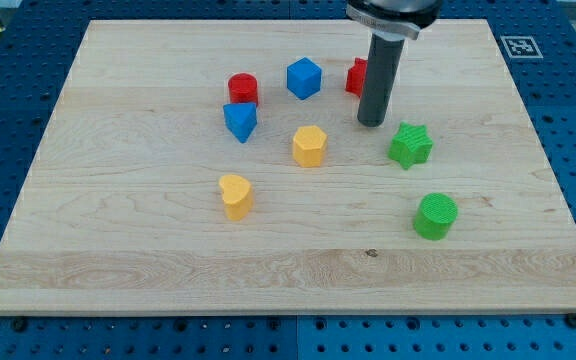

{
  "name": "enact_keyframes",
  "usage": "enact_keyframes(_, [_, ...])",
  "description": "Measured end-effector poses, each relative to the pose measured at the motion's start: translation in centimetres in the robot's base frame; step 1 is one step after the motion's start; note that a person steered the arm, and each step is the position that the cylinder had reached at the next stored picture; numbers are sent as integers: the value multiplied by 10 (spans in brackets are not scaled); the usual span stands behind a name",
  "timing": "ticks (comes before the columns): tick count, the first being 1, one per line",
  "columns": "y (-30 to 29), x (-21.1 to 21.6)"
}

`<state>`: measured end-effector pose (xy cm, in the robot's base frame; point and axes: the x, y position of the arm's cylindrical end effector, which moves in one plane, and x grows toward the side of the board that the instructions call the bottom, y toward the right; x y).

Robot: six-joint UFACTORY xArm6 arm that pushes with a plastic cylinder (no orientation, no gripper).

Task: Slide the green star towards the green circle

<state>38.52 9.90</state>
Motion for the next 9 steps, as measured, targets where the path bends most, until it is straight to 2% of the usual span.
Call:
enact_keyframes(1, [21, 0])
enact_keyframes(2, [34, 23])
enact_keyframes(4, [32, 44])
enact_keyframes(5, [36, 25])
enact_keyframes(6, [53, 25])
enact_keyframes(8, [60, 108])
enact_keyframes(9, [58, 112])
